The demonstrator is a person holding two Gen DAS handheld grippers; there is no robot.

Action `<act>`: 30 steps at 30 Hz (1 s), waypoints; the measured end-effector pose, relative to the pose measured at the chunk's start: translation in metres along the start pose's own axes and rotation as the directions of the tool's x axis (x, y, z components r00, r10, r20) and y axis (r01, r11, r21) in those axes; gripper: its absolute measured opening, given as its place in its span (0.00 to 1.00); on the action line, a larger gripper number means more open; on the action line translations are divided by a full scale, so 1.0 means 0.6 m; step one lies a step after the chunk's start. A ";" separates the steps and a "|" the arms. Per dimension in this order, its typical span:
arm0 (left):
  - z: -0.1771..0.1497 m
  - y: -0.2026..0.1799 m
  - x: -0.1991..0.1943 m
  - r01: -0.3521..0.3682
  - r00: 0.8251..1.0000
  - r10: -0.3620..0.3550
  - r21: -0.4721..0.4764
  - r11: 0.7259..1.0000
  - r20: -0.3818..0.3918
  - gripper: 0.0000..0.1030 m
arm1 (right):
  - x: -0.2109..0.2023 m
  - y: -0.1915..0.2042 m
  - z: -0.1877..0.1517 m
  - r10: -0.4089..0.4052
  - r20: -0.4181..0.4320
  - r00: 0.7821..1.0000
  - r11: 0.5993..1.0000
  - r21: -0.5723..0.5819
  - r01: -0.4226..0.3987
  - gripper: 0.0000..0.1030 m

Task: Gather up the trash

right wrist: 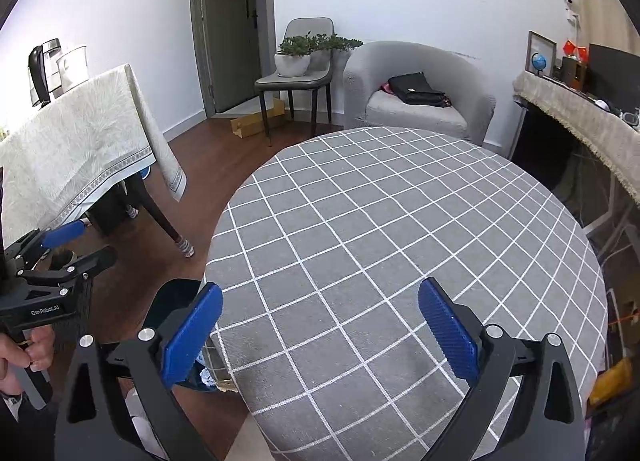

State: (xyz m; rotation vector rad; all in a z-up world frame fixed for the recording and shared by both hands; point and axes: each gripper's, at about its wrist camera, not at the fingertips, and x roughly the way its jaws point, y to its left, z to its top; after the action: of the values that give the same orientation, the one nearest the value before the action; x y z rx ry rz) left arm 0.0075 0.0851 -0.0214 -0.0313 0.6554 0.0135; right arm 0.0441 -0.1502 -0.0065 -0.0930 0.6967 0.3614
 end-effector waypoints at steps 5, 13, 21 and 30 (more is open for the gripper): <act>0.000 -0.004 -0.002 -0.006 1.000 0.006 0.002 1.000 0.003 0.93 | -0.001 -0.006 -0.007 0.005 -0.008 1.000 1.000 0.000 -0.005 0.96; 0.000 -0.013 -0.010 -0.017 0.999 0.017 0.011 1.000 0.030 0.93 | -0.006 -0.002 -0.009 0.014 0.008 1.000 1.000 -0.018 -0.014 0.96; -0.002 -0.014 -0.003 -0.025 1.000 0.025 0.002 1.000 0.016 0.93 | -0.009 0.004 -0.006 0.037 0.021 0.999 0.999 -0.025 -0.037 0.96; -0.003 -0.012 -0.004 -0.031 0.999 0.031 -0.009 0.999 0.020 0.94 | -0.003 0.005 -0.008 0.046 0.019 0.999 0.999 -0.030 -0.046 0.96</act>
State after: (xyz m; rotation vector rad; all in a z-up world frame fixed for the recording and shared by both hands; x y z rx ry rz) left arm 0.0049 0.0775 -0.0210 -0.0294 0.6361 0.0465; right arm 0.0386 -0.1487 -0.0090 -0.1017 0.6748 0.4162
